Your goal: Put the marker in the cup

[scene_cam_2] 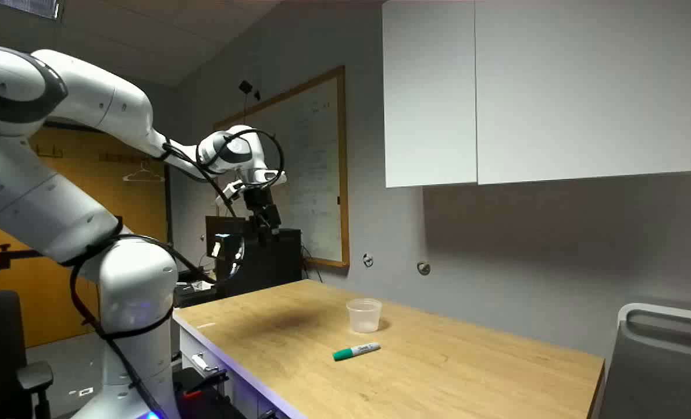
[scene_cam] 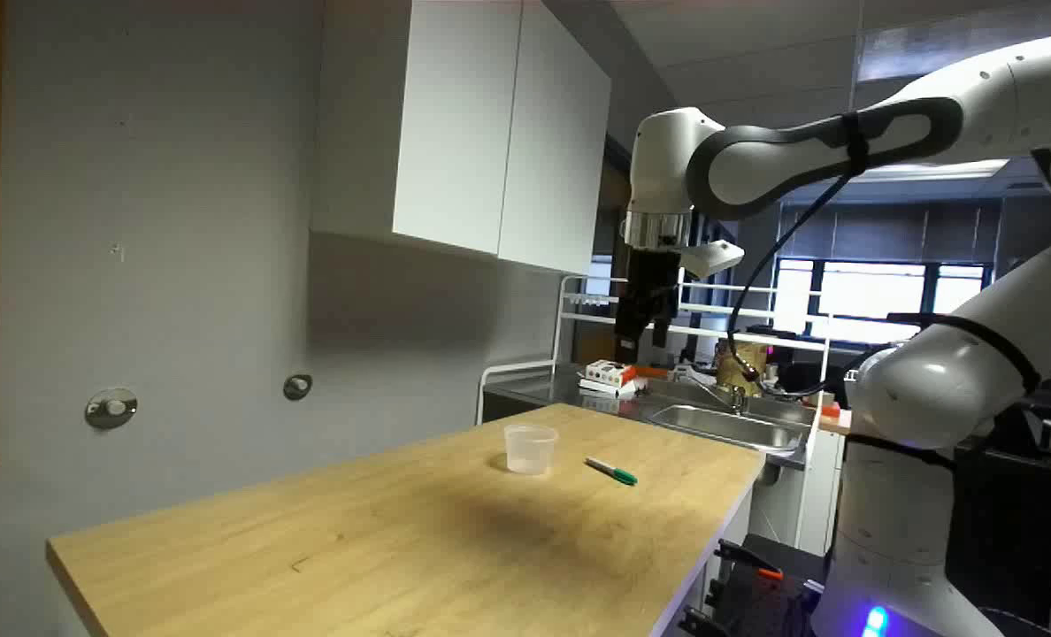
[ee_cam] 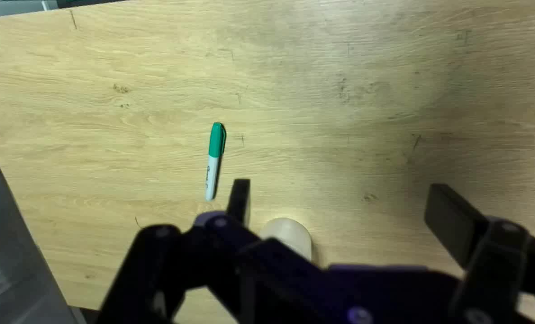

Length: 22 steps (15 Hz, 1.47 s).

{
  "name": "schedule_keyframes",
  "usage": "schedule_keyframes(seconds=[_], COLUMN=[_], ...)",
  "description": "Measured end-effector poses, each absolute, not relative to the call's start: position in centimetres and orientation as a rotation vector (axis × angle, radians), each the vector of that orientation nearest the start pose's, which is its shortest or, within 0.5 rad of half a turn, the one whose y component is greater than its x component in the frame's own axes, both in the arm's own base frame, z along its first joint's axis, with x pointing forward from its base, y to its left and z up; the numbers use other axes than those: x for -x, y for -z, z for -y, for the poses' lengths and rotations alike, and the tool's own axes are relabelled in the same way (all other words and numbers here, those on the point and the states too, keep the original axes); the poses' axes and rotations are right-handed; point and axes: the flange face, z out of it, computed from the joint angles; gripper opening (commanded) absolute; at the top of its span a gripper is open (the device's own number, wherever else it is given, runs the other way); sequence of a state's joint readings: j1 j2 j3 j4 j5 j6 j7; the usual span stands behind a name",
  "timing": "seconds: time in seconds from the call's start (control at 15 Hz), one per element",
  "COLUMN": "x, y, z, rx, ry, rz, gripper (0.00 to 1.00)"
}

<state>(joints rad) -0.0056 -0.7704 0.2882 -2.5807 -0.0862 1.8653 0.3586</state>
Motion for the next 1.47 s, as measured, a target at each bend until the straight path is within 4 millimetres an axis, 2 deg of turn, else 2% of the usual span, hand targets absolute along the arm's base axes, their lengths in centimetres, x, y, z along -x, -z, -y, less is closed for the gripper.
schedule_keyframes(seconds=[0.4,0.67,1.0,1.47], x=[-31.9,-33.0,-35.6,-39.1], y=[-49.3,-48.6,-47.4,-44.3], z=[-9.2,-8.2,-4.6,2.7], rx=[3.388,3.37,3.315,3.227], ry=[0.175,0.164,0.198,0.212], rz=[-0.212,-0.233,-0.3,-0.273], gripper=[1.0,1.0,1.0,1.0])
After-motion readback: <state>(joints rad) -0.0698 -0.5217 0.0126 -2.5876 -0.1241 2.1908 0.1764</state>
